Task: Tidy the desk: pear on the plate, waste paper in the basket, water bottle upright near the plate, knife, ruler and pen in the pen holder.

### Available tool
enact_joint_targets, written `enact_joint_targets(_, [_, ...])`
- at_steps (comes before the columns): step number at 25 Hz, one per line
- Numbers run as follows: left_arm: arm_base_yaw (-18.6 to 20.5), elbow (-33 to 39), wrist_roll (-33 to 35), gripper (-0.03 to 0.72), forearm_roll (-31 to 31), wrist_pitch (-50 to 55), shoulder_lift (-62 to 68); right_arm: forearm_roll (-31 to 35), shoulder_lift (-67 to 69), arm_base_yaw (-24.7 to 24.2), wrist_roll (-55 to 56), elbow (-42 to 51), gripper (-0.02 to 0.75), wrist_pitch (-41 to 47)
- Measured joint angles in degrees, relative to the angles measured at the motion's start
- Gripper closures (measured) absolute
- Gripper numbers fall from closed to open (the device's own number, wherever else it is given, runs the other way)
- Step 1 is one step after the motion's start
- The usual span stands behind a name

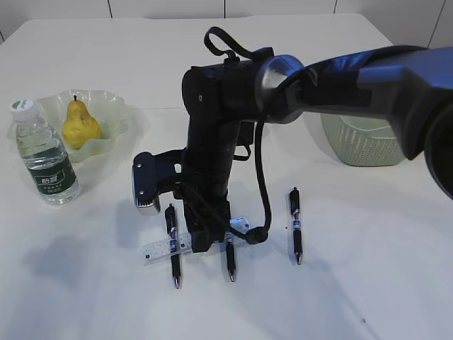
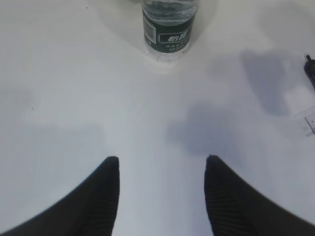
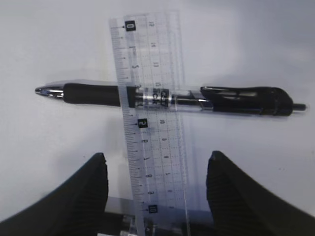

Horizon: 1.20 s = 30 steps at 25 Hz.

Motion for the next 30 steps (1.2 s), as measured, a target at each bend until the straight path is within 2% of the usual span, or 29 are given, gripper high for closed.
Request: enact_joint_targets(30, [0.00, 0.00, 0.00, 0.304, -0.04, 0.30, 0.00, -0.32, 2.27, 0.00, -0.22, 0.00, 0.237, 0.22])
